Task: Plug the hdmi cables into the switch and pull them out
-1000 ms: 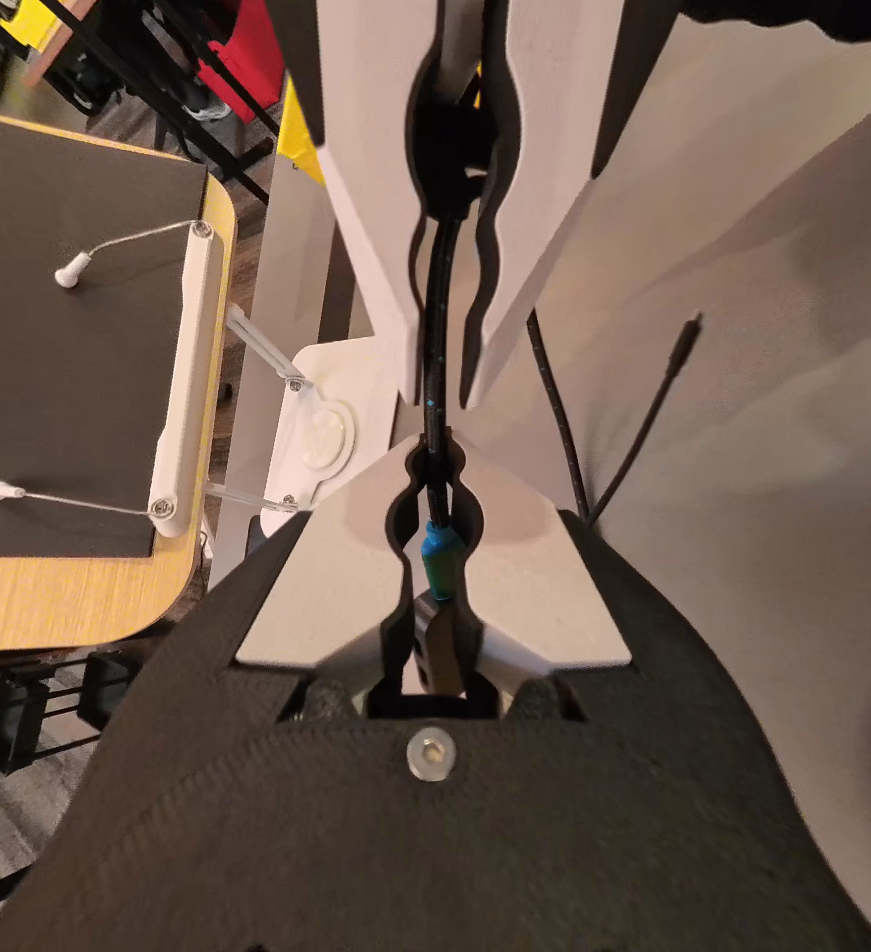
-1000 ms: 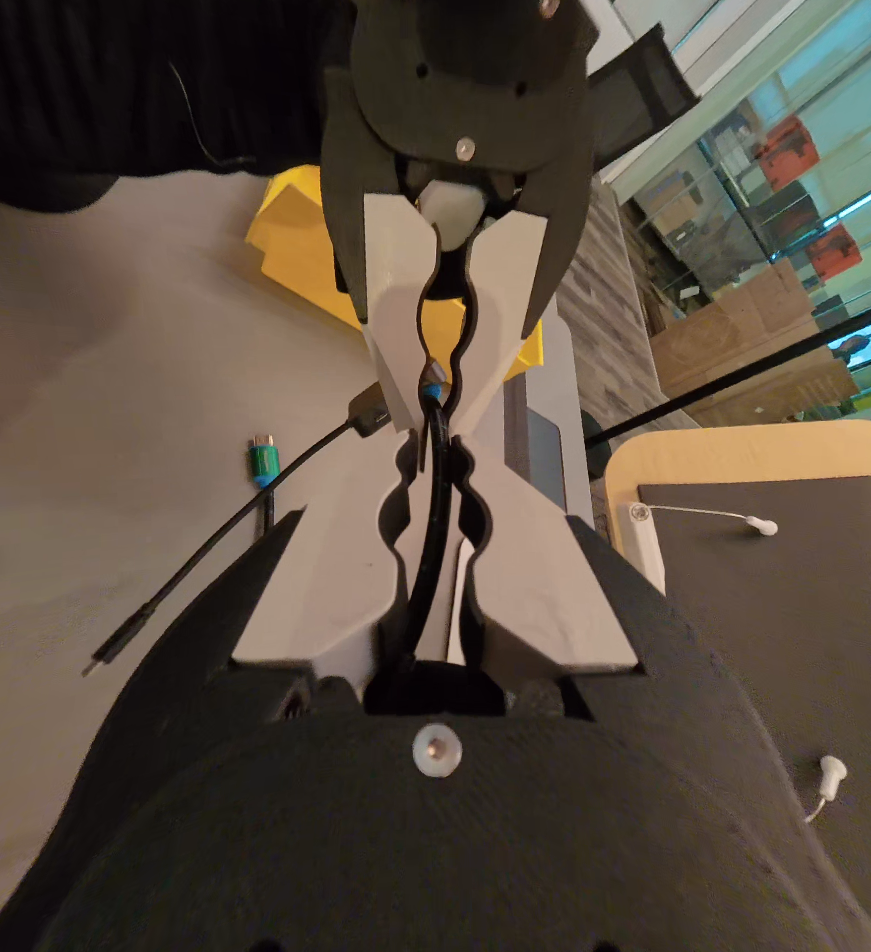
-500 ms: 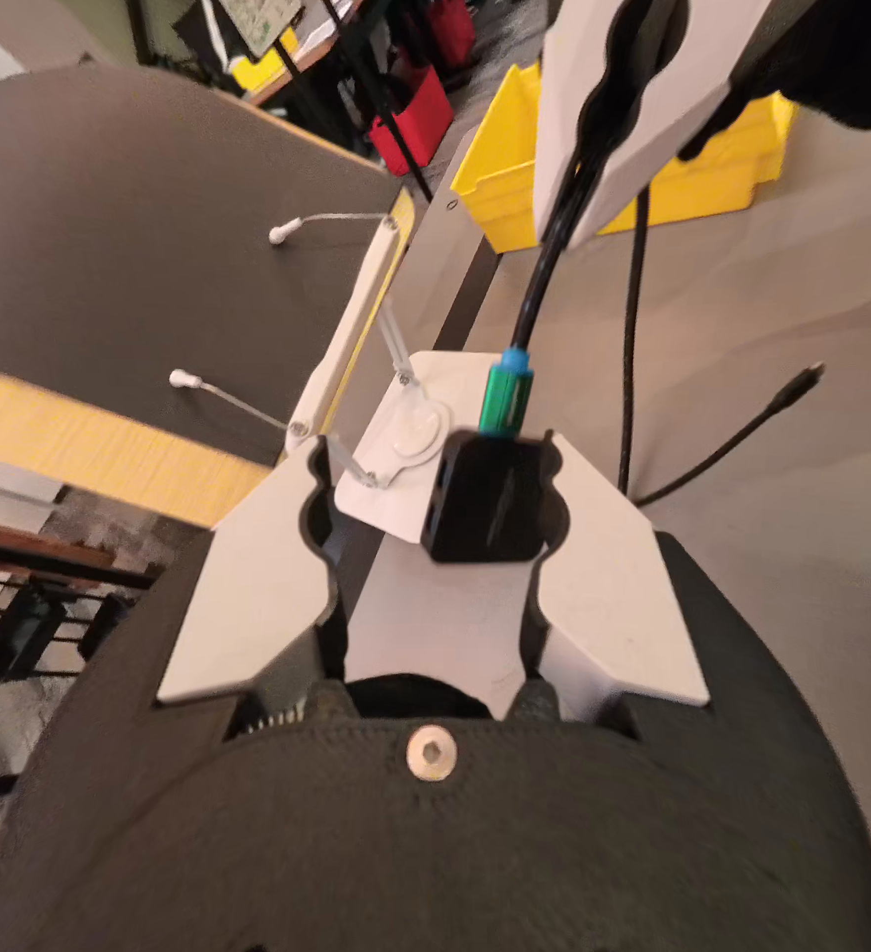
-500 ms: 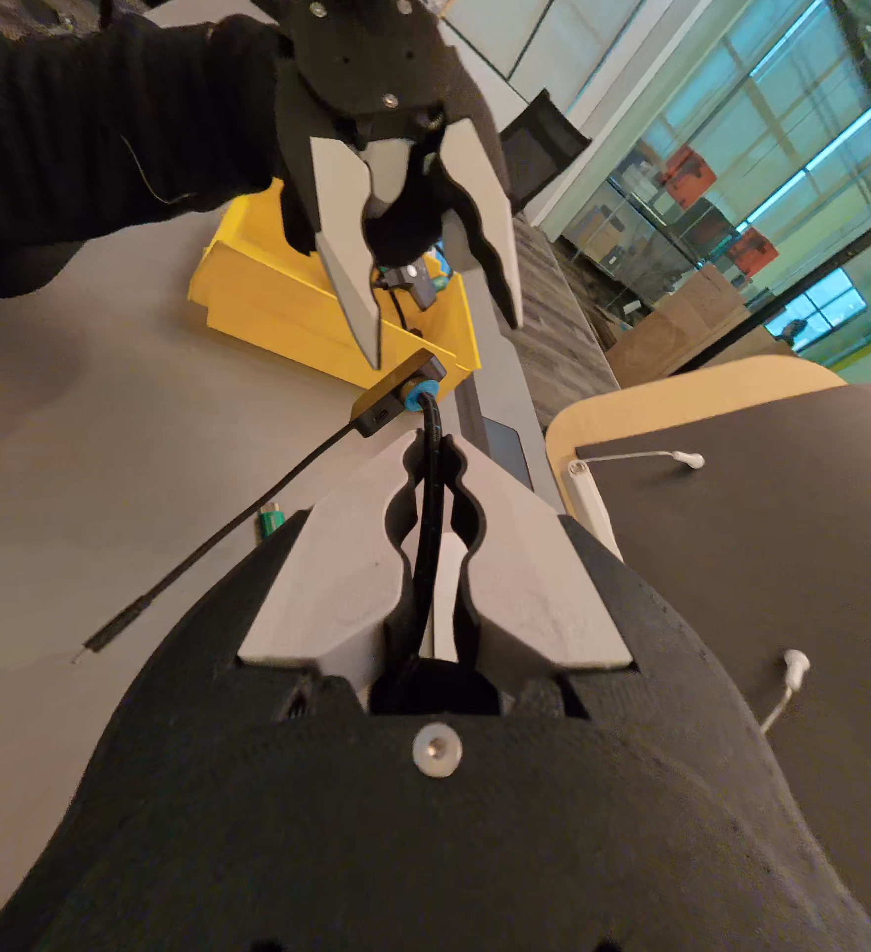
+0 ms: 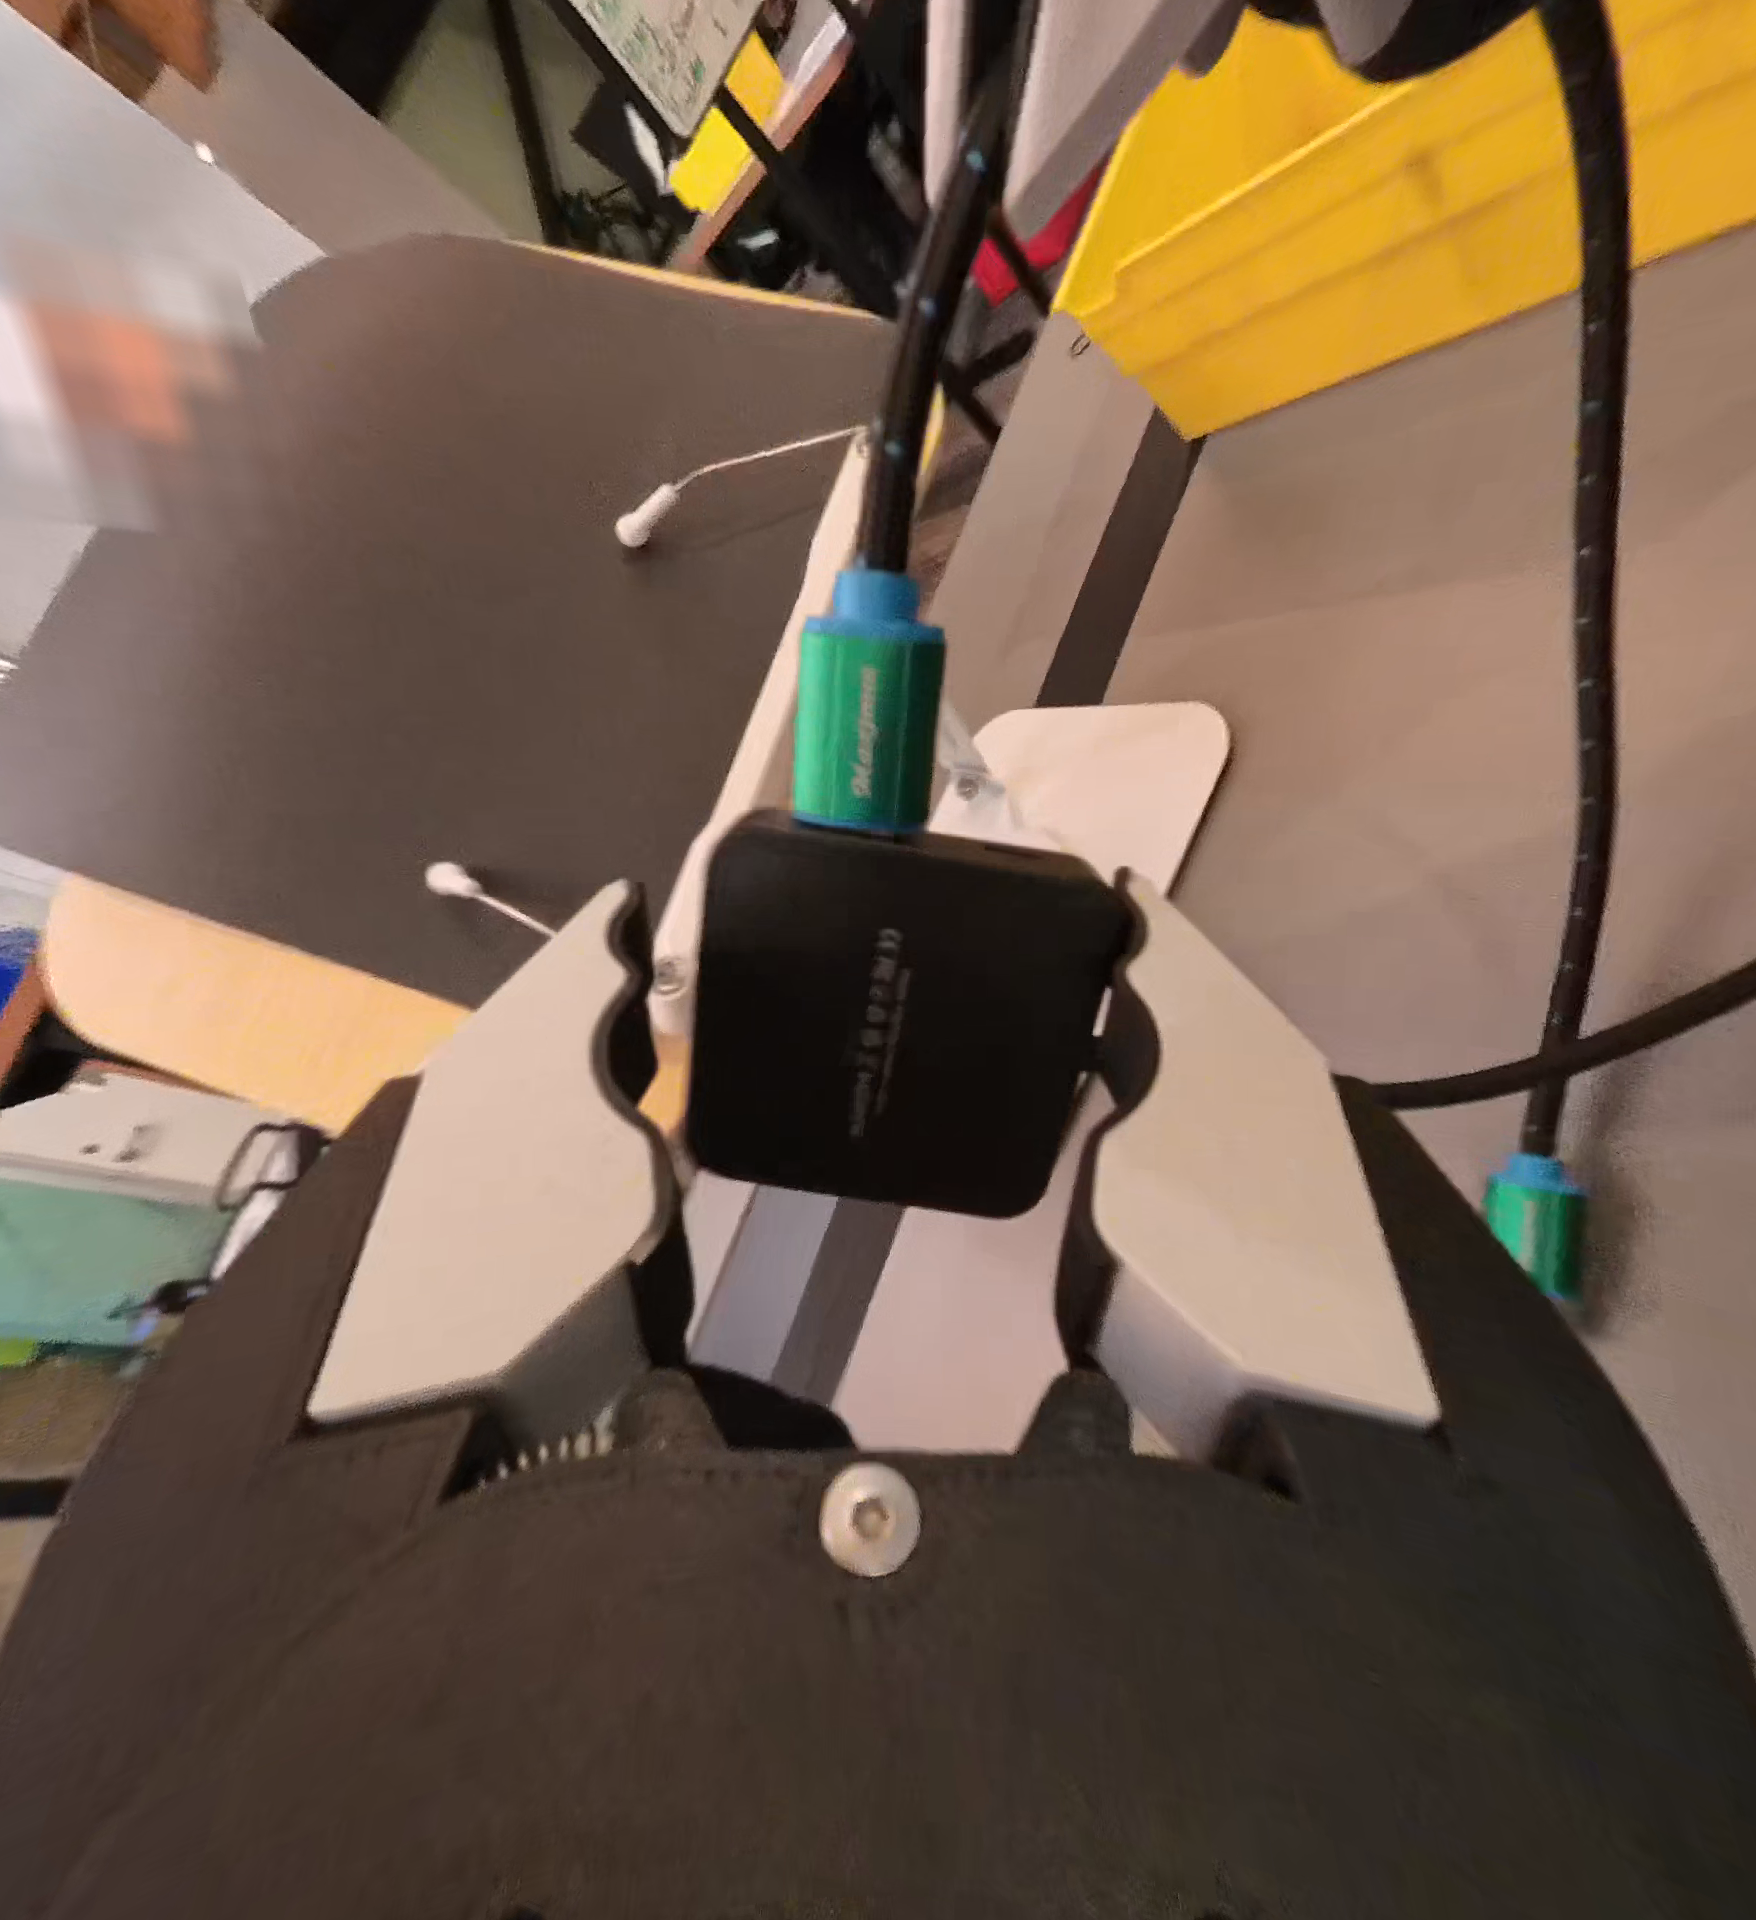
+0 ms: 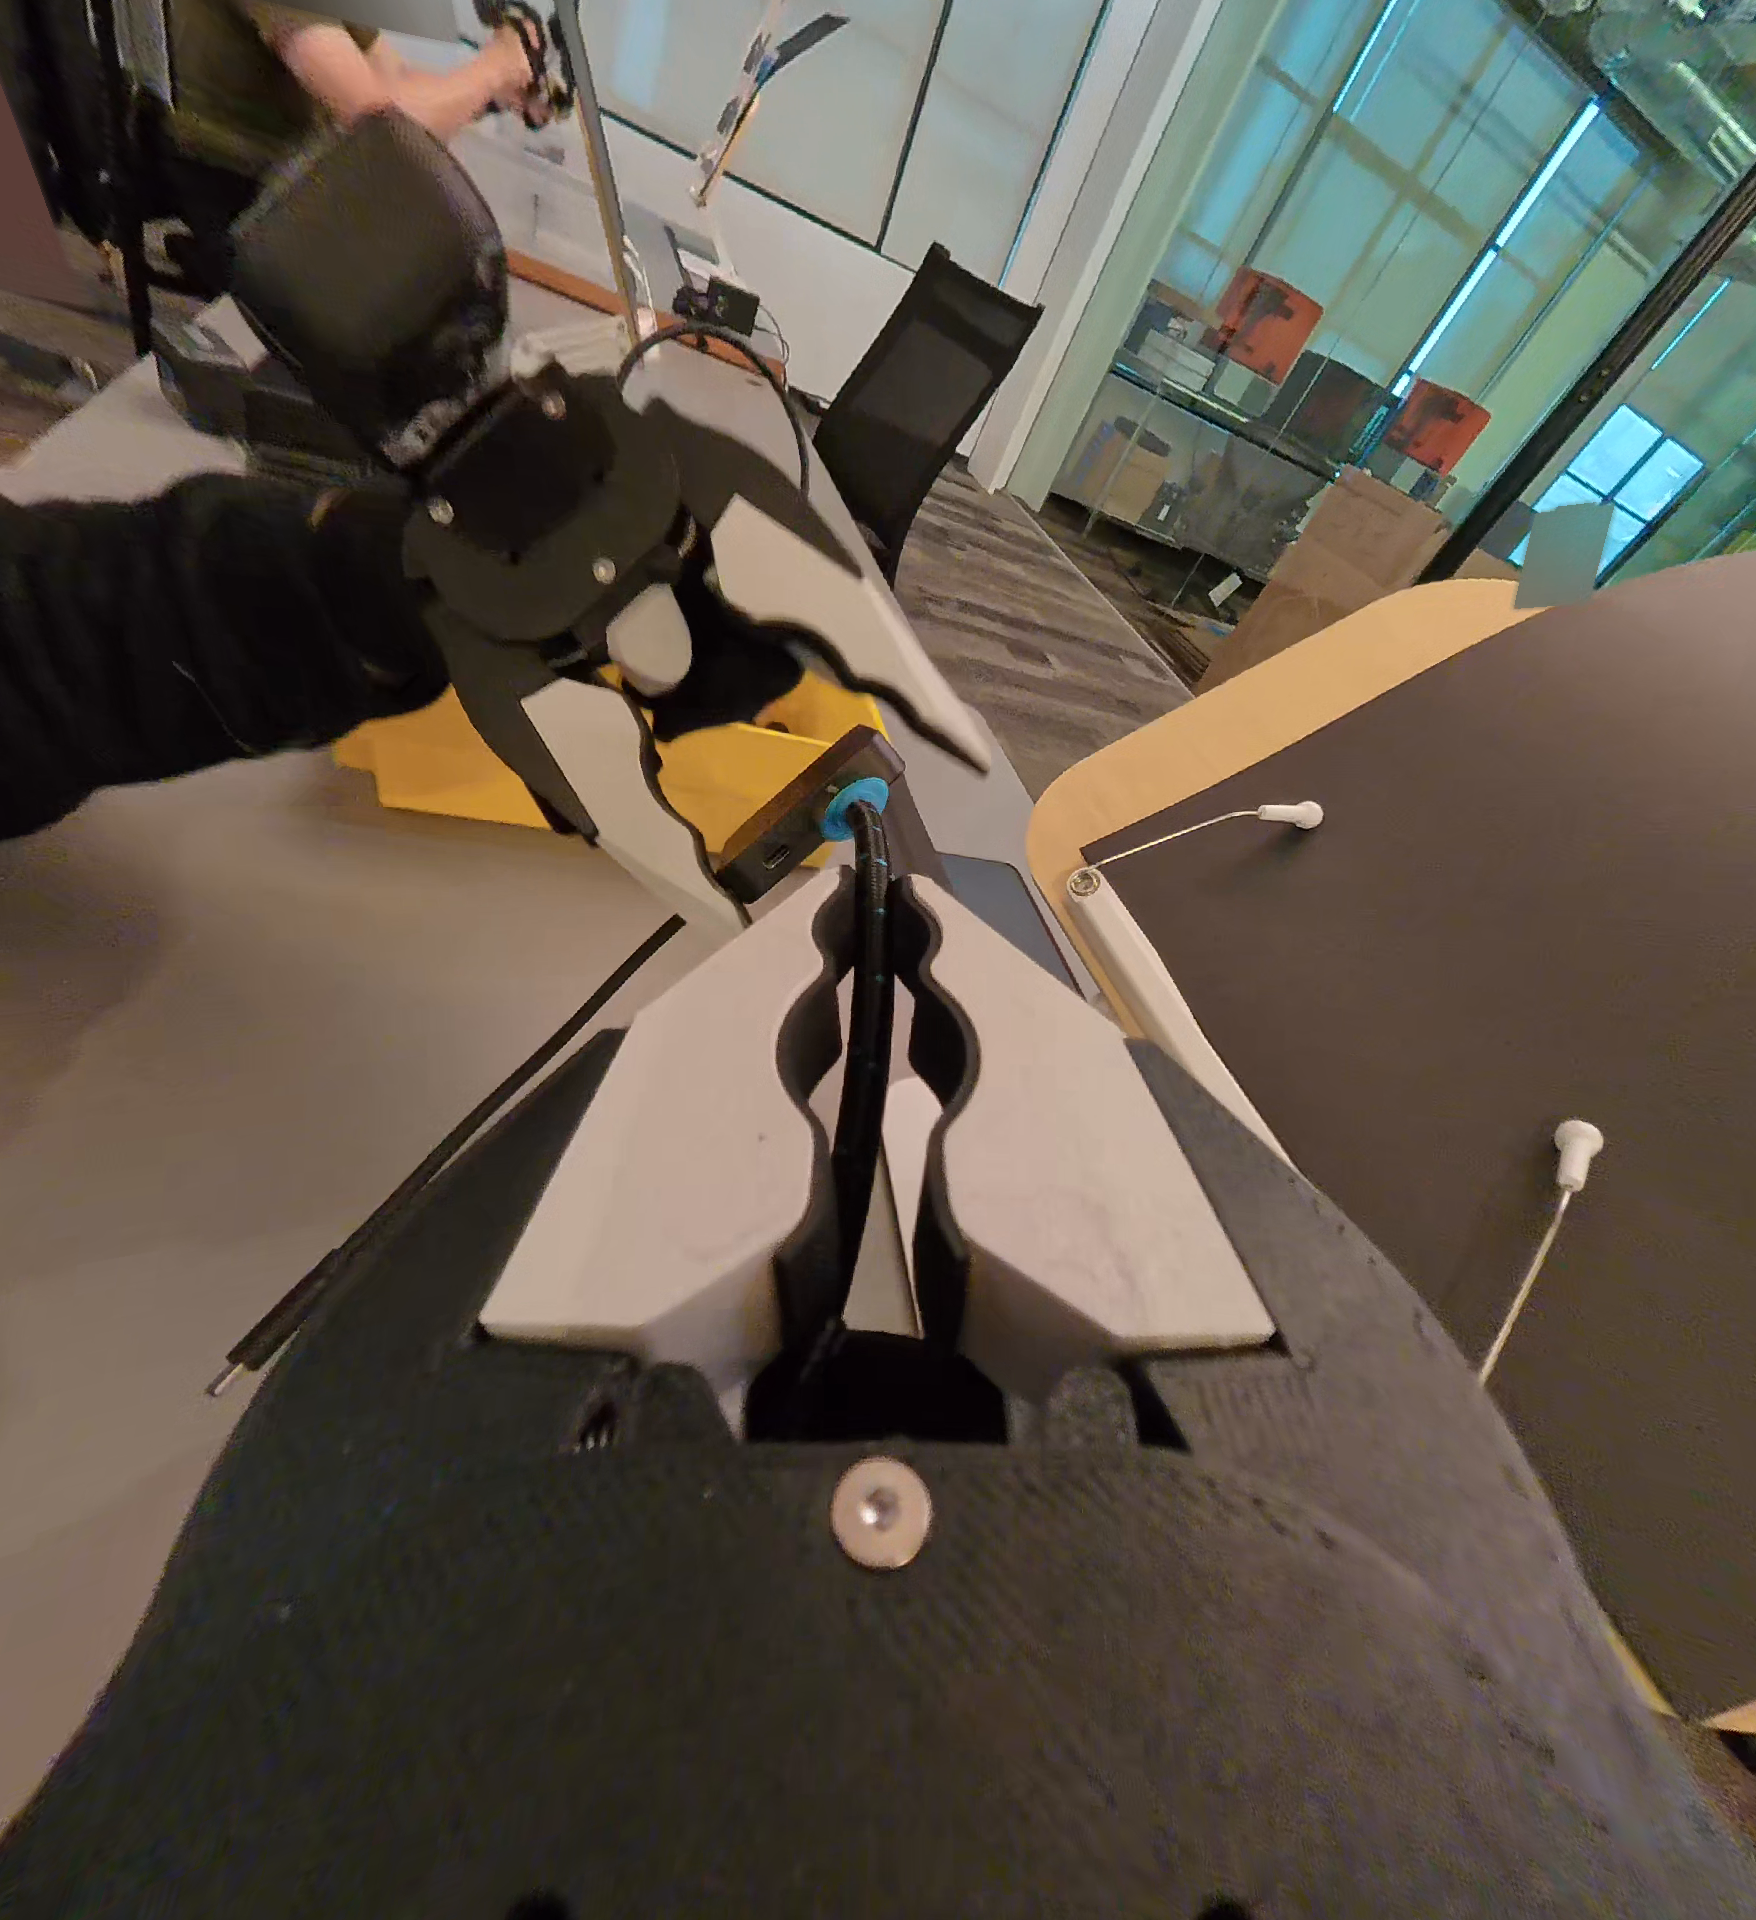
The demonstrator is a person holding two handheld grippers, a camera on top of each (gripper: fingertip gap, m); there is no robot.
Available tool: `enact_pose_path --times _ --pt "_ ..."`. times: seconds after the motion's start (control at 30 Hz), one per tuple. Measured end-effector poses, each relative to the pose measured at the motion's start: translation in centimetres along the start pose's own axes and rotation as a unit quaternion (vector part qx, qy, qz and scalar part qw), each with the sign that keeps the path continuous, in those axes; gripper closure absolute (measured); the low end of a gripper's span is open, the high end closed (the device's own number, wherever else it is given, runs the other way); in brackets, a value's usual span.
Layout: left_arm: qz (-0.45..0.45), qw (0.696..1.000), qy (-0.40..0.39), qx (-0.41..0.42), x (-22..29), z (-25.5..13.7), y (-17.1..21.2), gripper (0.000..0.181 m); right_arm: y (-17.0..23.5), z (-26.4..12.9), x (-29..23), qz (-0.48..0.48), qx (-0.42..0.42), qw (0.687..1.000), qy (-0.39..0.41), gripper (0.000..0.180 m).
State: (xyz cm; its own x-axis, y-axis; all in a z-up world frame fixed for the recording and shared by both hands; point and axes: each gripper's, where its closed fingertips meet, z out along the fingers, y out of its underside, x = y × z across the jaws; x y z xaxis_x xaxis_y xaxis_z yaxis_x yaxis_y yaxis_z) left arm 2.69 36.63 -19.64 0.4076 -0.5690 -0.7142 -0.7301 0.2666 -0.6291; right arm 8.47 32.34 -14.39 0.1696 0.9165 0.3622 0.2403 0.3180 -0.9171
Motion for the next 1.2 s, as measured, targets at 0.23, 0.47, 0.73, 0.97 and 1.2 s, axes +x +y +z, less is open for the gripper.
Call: enact_pose_path --times 0.23,0.47,0.73,0.97,1.2 --pt "0.000 0.999 0.031 -0.009 1.3 0.9 1.3 0.106 1.3 0.1 -0.2 0.012 -0.006 1.000 -0.020 0.177" --pt "-0.024 0.988 0.128 -0.087 3.9 0.1 3.0 0.106 0.9 0.9 -1.0 -0.143 -0.078 0.986 0.027 0.142" --pt "-0.033 0.965 0.228 -0.125 7.4 -1.2 3.6 0.106 3.8 5.0 -5.1 -0.148 -0.132 0.979 -0.056 0.142" --pt "-0.047 0.957 0.261 -0.116 8.3 -1.5 3.6 0.107 5.3 6.2 -5.9 -0.058 -0.070 0.990 -0.112 0.166" --pt "-0.063 0.954 0.275 -0.103 8.7 -1.3 3.6 0.107 6.4 6.2 -5.6 -0.066 -0.098 0.988 -0.105 0.149"
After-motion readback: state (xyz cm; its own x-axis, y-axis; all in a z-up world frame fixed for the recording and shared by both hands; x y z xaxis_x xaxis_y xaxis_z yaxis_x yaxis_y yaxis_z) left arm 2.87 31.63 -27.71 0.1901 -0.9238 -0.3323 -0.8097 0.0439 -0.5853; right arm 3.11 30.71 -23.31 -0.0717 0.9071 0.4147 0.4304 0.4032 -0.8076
